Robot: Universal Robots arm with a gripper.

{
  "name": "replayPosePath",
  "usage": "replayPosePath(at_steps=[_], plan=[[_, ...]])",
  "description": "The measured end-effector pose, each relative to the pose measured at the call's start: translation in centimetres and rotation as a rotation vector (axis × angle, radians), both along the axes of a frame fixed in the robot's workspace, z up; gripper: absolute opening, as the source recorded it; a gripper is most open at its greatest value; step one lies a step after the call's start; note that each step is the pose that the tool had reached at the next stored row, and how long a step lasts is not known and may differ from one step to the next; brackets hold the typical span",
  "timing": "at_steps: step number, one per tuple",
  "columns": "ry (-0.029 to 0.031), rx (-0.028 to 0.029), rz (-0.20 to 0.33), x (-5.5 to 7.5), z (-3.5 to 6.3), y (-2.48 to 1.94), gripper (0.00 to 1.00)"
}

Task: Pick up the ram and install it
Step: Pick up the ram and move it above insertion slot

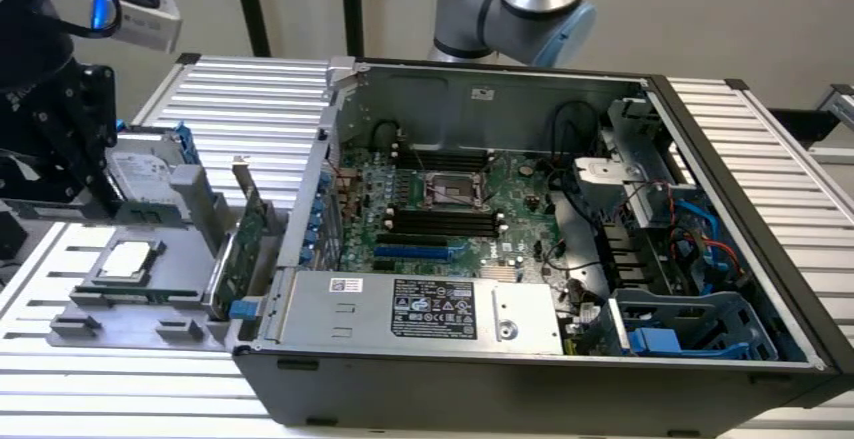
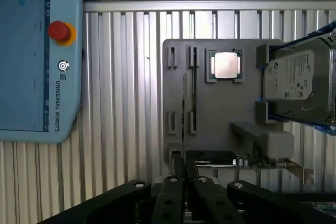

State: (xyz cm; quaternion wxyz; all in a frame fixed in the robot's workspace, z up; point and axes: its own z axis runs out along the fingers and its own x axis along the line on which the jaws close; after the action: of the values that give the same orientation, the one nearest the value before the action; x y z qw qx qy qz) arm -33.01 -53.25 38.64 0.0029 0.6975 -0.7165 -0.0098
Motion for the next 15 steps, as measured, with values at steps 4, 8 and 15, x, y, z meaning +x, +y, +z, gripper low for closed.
replayPosePath(at_steps=[4, 8, 15], plan=[[0.0, 0.0038, 0.0, 1.6, 0.62, 0.05, 0.0], [0.0, 0.0079, 0.0, 3.2, 0.99, 0.14, 0.0], [0.0, 0.0122, 0.0, 6.3, 1.16, 0.37, 0.0]])
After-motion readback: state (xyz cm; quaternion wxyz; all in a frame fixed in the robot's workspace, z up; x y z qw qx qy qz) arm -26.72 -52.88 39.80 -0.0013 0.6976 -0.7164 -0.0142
